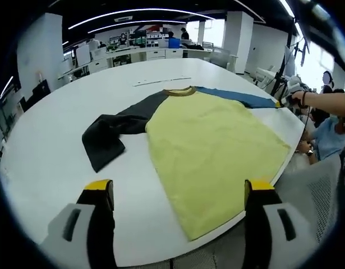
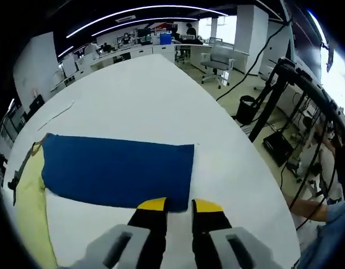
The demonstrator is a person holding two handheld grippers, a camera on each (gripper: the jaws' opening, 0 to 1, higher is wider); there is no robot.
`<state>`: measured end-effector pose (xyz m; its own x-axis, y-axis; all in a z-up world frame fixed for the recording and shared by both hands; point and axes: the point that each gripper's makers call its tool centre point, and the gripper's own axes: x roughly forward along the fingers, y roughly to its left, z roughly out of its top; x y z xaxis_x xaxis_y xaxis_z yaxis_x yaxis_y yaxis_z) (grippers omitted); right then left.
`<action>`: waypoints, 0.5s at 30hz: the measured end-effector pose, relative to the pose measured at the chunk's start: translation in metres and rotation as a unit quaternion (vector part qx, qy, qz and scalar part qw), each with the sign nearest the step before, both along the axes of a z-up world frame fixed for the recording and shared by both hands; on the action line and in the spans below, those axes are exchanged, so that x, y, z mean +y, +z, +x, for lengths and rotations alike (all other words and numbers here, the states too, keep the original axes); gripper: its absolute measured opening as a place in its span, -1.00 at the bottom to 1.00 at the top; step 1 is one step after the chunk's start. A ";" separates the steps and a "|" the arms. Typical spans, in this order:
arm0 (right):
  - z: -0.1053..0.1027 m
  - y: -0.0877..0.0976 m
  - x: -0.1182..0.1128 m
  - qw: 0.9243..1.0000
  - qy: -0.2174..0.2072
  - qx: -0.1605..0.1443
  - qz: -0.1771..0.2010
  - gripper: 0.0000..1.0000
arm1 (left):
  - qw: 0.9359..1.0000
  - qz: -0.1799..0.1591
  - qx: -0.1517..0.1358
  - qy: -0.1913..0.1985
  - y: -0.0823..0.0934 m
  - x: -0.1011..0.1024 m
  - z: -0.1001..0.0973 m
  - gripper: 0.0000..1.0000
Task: Fold the garment on the visible template until the final outline fits inside the template.
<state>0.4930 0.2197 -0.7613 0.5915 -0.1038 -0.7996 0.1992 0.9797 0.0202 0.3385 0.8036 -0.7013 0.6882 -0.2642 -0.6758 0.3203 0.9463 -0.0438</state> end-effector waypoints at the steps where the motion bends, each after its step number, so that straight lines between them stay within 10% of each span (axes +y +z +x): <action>1: -0.001 0.000 0.002 1.000 -0.002 0.001 0.006 -0.88 | 1.000 0.000 0.000 -0.001 0.000 0.000 -0.001 0.88; 15: 0.000 0.008 0.005 0.997 -0.037 -0.031 0.054 -1.00 | 1.000 0.000 0.001 0.010 0.003 0.009 -0.006 0.85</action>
<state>0.4926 0.2244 -0.7529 0.6339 -0.0636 -0.7708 0.2652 0.9540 0.1395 0.3324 0.8129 -0.6985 0.6919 -0.2501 -0.6773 0.3014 0.9525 -0.0438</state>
